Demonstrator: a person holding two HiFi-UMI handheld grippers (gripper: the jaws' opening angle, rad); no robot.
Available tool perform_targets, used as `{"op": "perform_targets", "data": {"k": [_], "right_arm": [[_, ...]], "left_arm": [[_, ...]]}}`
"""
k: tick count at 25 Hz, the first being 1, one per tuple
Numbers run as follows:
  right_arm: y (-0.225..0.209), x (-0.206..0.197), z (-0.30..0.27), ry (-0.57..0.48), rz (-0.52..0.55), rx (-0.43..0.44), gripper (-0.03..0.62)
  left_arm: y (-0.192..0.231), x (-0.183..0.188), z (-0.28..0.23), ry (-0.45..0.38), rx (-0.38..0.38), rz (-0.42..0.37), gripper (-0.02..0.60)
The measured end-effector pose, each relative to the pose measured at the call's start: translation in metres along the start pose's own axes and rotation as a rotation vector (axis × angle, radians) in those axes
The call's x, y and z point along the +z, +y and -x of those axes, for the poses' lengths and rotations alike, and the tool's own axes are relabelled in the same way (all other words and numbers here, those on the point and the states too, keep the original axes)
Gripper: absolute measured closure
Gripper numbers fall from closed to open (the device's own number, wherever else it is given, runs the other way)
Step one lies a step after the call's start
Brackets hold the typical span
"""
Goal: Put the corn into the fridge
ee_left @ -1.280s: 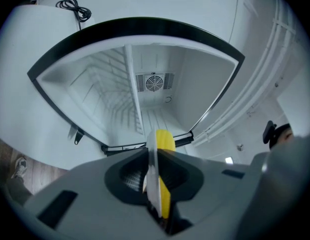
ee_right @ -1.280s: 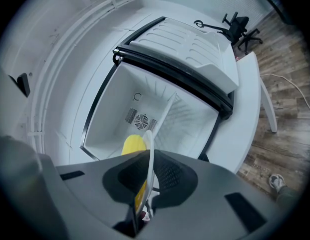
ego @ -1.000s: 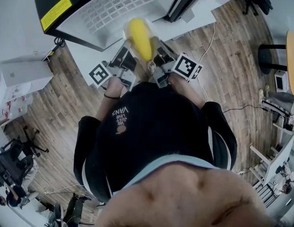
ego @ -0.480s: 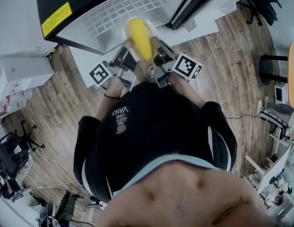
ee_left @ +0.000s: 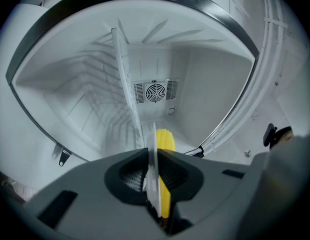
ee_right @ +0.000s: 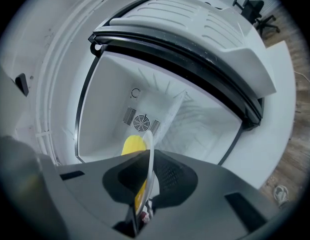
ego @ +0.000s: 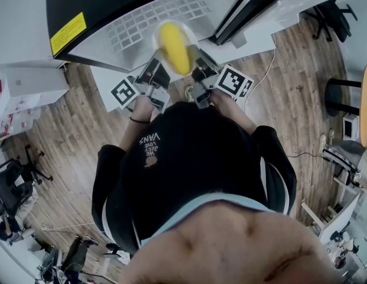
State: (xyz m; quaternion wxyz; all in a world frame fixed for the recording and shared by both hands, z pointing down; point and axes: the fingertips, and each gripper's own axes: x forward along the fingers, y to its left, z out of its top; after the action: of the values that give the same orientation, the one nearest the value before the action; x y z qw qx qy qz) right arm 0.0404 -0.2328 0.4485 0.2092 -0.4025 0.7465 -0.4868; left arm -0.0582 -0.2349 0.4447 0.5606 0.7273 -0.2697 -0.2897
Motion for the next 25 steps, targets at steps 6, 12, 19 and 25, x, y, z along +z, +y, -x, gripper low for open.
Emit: {"op": "perform_targets", "data": {"k": [6, 12, 19, 25], "right_arm": [[-0.003, 0.006, -0.011, 0.029, 0.002, 0.014, 0.568], [-0.013, 0.010, -0.022, 0.065, -0.017, -0.008, 0.568], [-0.011, 0.017, -0.034, 0.085, -0.002, 0.031, 0.568], [-0.015, 0.023, -0.040, 0.096, -0.004, 0.036, 0.568]], "left_arm": [[0.004, 0.007, -0.006, -0.035, 0.008, 0.006, 0.535], [0.011, 0.014, -0.012, -0.069, 0.025, 0.021, 0.535], [0.015, 0.020, -0.017, -0.099, 0.031, 0.045, 0.535], [0.017, 0.023, -0.022, -0.116, 0.031, 0.061, 0.535]]}}
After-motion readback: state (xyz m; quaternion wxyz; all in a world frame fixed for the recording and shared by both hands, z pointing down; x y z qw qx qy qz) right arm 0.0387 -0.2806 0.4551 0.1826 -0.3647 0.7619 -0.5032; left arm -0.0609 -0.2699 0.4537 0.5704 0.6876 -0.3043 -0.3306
